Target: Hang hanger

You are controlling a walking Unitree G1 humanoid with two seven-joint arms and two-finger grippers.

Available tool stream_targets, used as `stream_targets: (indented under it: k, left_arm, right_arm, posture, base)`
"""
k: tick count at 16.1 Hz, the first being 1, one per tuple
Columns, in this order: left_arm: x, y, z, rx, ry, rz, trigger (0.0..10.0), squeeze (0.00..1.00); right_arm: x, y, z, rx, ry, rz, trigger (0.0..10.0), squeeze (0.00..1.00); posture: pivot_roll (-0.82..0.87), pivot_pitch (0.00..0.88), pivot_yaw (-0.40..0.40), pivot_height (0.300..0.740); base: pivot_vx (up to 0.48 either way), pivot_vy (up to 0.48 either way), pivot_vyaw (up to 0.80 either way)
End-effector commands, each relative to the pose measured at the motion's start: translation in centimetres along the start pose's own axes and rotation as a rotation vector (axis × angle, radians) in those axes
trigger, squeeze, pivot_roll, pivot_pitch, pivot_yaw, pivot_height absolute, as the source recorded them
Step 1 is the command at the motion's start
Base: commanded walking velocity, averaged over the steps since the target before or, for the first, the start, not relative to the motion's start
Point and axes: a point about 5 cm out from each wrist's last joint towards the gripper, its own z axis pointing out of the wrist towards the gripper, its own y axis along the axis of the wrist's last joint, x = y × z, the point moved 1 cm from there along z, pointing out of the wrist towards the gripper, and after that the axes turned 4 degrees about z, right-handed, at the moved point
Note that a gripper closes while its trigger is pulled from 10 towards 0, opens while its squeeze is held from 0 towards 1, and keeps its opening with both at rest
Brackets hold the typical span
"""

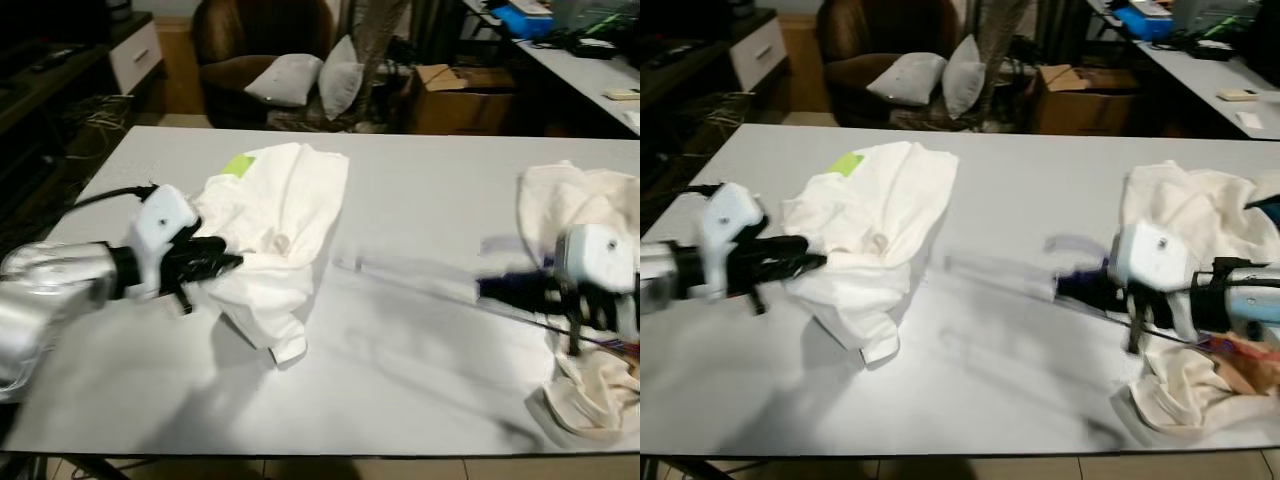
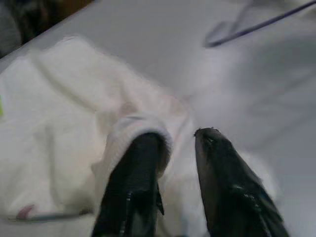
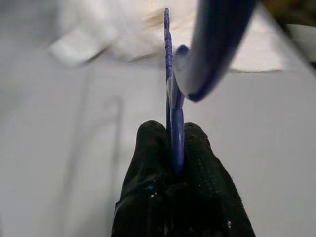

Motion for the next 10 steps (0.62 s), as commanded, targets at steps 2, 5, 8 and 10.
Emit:
stream_targets:
  k: [2,5,8,10]
  left_arm:
    - [1.4,3.4,-1.1,-0.208,0.084,-0.011,10.0,1.00]
    - [2.9,4.9,0.6,-0.420,0.314,-0.143,10.0,0.00]
    - [0.9,3.2,4.5,-0.414,0.432,-0.281,10.0,0.00]
    - [-1.2,2.8,5.1,-0.334,0.348,-0.164,10.0,0.00]
  right_arm:
    - [-0.2,-0.1,0.5,-0.101,-0.154,0.146,10.0,0.00]
    - [-0.1,0.4,2.4,-0.278,-0.401,0.306,10.0,0.00]
    - [1.5,0.1,4.1,-0.352,-0.659,0.512,10.0,0.00]
    - [2.8,-0.5,4.5,-0.320,-0.648,0.511,10.0,0.00]
  posture:
    - [-0.02,0.000,0.007,0.740]
    - [-0.04,0.000,0.027,0.740]
    - [-0.08,0.000,0.043,0.740]
    - [-0.07,0.000,0.035,0.740]
  base:
    - [0.000,0.000,0.00]
    - [0.000,0.000,0.00]
    - [0.000,0.000,0.00]
    - [0.000,0.000,0.00]
